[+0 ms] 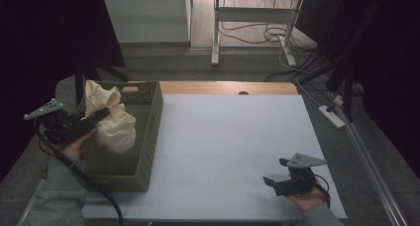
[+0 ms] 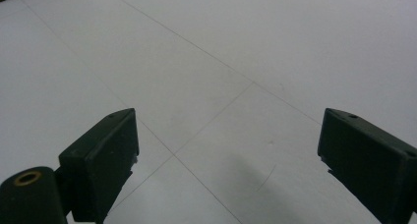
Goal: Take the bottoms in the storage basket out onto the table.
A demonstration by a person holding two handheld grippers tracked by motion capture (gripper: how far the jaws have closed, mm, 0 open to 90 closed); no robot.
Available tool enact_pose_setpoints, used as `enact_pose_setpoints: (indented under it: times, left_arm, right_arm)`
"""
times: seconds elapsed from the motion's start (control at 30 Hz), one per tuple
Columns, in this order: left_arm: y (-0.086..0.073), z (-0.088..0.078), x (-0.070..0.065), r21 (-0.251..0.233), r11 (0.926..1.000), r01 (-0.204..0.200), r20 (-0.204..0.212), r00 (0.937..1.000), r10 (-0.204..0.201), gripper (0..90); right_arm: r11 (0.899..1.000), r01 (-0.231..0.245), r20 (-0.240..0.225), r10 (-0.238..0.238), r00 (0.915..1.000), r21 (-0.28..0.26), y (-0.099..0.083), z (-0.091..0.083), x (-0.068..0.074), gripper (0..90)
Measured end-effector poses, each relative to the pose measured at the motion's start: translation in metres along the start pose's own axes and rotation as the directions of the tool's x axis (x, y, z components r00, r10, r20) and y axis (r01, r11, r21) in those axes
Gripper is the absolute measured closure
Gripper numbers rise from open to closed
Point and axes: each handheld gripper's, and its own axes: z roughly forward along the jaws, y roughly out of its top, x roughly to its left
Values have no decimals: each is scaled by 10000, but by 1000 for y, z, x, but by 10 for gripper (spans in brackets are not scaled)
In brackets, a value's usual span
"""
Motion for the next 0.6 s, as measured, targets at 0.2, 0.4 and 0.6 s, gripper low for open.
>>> enact_pose_setpoints:
  times: [0.2,0.4,0.6]
  left_arm:
    - [5,-2,-3,-228,9997,34,81,10000,-32,661]
    - [9,-2,-7,-412,9991,16,159,9999,-10,662]
    - [11,0,-10,-514,9986,107,400,9992,-87,662]
  right_arm:
    - [10000,-9,-7,9,10000,75,0,1,0,88]
    - [10000,4,0,-4,10000,66,0,1,0,88]
    - [10000,13,-8,-13,10000,54,0,1,0,88]
